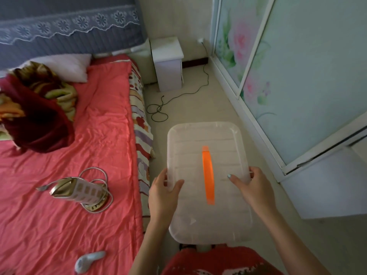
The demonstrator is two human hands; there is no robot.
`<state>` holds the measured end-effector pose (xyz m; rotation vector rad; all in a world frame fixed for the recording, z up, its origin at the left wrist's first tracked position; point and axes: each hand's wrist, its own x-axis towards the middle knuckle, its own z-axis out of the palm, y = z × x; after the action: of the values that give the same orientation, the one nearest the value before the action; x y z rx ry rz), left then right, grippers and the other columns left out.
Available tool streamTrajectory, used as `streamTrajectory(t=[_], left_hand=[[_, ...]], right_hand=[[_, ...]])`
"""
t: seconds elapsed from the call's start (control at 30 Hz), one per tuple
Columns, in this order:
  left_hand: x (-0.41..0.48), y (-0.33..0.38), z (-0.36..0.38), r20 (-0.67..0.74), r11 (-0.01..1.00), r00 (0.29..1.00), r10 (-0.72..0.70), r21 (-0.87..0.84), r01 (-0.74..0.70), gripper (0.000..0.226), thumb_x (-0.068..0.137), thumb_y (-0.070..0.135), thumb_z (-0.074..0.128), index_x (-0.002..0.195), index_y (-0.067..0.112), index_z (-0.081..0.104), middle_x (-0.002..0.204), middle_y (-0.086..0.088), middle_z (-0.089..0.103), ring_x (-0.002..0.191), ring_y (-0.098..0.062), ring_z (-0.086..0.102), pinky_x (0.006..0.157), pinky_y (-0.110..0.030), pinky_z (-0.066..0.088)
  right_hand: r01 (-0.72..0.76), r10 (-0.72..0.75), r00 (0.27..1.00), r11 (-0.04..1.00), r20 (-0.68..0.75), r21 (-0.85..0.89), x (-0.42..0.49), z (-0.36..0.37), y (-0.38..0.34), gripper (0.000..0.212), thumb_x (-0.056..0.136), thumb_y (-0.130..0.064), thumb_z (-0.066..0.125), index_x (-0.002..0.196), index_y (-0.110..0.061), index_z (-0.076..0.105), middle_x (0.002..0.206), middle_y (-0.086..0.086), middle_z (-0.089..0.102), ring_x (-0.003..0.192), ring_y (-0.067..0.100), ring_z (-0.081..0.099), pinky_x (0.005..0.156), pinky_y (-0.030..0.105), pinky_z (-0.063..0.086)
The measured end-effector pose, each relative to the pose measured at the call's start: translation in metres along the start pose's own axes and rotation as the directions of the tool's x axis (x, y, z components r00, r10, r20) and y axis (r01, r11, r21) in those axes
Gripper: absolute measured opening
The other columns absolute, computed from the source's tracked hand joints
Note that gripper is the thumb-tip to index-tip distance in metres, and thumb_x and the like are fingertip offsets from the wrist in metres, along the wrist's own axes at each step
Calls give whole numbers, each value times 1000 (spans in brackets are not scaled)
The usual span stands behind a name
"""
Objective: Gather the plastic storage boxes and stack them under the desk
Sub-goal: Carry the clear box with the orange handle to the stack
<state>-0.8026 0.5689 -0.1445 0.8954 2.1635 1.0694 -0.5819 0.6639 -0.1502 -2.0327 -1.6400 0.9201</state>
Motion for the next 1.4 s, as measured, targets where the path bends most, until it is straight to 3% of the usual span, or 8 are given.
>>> streamTrajectory(t=[0.17, 0.33, 0.57, 0.77, 0.9, 1.07, 1.27, 1.4], left_hand=[[-12, -4, -15, -102, 998, 994, -38, -51, 33, 56, 78, 31, 79, 131, 22, 60, 113, 8, 67, 101, -15, 63, 88, -38, 53], [-41, -13, -29, -249, 994, 963, -103, -56, 92, 50, 77, 35, 78, 124, 26, 62, 107, 13, 68, 96, -15, 64, 85, -41, 53], [-112, -28, -34, -503, 972, 832, -234, -140, 189, 57, 75, 40, 76, 128, 33, 58, 114, 13, 67, 100, -12, 64, 85, -42, 54], [-191, -32, -33, -702, 939, 627, -338, -208, 274, 61, 75, 34, 79, 131, 23, 59, 119, 7, 67, 103, -16, 65, 87, -43, 53], [-252, -35, -27, -791, 912, 470, -391, -266, 312, 58, 75, 34, 79, 129, 29, 60, 113, 11, 69, 99, -10, 65, 84, -39, 55], [-323, -45, -21, -840, 867, 284, -462, -362, 342, 59, 76, 36, 79, 131, 27, 60, 109, 19, 64, 101, -7, 65, 85, -33, 55], [-407, -64, -20, -832, 798, 63, -551, -503, 332, 68, 77, 37, 80, 138, 21, 55, 121, 6, 66, 105, -10, 65, 91, -32, 55], [-464, -76, -29, -827, 774, -29, -561, -537, 336, 59, 77, 37, 79, 131, 21, 60, 116, 5, 69, 99, -13, 67, 86, -37, 56]], right_hand=[[103, -104, 995, 993, 0, -56, -2, 4, -16, 68, 73, -48, 79, 123, -7, 57, 112, 14, 67, 102, 34, 64, 81, 40, 51], [230, -225, 969, 972, 104, -45, -3, 10, -34, 61, 72, -44, 82, 116, -7, 61, 107, 14, 67, 98, 35, 65, 76, 39, 50], [468, -436, 830, 884, 349, -9, -15, 16, -56, 60, 69, -44, 84, 110, -7, 62, 103, 11, 69, 93, 33, 66, 68, 33, 43], [627, -555, 624, 776, 550, 72, -47, 26, -66, 67, 66, -45, 86, 117, -9, 59, 112, 12, 69, 101, 33, 66, 77, 37, 49], [707, -584, 440, 694, 682, 137, -79, 36, -71, 66, 64, -47, 86, 115, -15, 58, 112, 9, 69, 99, 31, 66, 76, 37, 50], [758, -567, 226, 613, 792, 222, -131, 57, -67, 61, 59, -50, 88, 105, -23, 57, 108, 6, 70, 97, 29, 67, 82, 41, 53], [794, -558, -9, 500, 830, 345, -214, 70, -53, 63, 53, -57, 87, 96, -26, 55, 89, -4, 65, 70, 8, 57, 59, 27, 43], [822, -534, -134, 410, 835, 395, -277, 78, -38, 66, 53, -62, 86, 99, -23, 60, 88, -3, 69, 79, 19, 66, 69, 36, 53]])
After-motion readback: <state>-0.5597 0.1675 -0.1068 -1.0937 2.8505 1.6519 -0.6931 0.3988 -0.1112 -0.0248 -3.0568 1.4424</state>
